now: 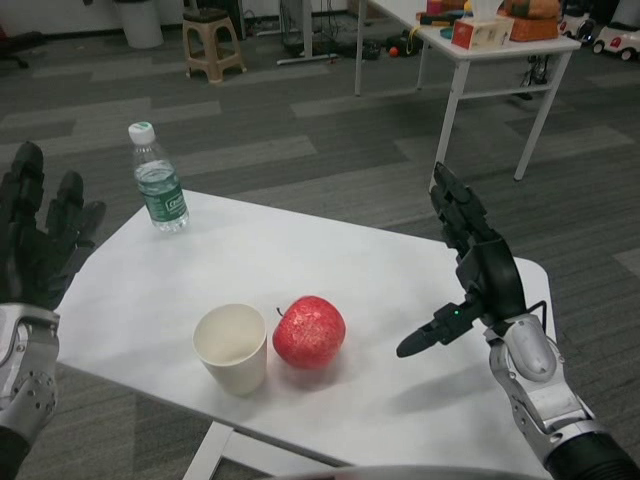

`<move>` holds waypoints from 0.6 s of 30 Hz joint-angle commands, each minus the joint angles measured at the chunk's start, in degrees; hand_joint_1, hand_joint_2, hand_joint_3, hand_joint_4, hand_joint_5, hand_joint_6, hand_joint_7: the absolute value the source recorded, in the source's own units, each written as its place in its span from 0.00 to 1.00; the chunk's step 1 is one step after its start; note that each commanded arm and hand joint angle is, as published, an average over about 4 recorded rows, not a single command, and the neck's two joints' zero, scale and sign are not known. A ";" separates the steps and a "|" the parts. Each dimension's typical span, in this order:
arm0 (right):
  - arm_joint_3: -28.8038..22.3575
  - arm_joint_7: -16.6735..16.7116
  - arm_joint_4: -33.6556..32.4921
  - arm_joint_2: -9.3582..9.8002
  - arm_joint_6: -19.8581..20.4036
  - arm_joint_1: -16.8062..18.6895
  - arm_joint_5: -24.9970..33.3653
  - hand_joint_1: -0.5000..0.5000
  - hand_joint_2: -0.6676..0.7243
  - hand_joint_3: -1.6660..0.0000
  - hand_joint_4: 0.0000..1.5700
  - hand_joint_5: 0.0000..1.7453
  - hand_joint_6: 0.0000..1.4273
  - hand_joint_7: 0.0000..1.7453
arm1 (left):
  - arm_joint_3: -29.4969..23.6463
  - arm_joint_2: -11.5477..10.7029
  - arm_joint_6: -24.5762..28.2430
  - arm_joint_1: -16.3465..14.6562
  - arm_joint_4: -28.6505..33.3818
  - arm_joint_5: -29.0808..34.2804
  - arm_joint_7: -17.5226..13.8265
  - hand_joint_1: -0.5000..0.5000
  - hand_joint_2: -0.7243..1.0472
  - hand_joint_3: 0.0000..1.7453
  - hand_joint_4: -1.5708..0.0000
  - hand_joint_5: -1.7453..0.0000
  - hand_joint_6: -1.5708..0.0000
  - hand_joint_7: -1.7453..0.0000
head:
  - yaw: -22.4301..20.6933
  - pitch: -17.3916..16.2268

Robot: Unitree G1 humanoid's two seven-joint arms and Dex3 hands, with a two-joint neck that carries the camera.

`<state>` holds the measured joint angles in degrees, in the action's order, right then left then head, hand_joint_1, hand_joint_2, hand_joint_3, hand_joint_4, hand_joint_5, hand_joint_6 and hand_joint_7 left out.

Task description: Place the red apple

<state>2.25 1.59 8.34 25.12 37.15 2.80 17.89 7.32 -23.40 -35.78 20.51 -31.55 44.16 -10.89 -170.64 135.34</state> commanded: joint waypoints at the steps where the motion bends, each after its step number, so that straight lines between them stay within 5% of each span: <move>1: -1.77 0.17 -1.71 0.28 -0.45 -1.26 0.48 0.04 0.64 0.95 0.00 0.00 0.00 0.00 | -0.56 -0.77 -0.61 0.41 0.08 0.22 0.04 0.00 0.95 0.00 1.00 0.94 1.00 1.00 | 0.15 1.53; 18: -6.20 0.17 -6.01 0.81 -0.67 -5.22 0.65 0.04 0.59 0.95 0.00 0.00 0.00 0.00 | -1.04 -0.63 -0.61 1.59 0.17 -0.04 -0.09 0.00 0.98 0.00 1.00 0.94 1.00 1.00 | 0.60 6.28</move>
<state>-3.34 1.59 3.00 25.44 36.77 -1.02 18.23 6.87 -23.41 -35.78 20.88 -31.55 44.15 -10.89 -170.04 141.57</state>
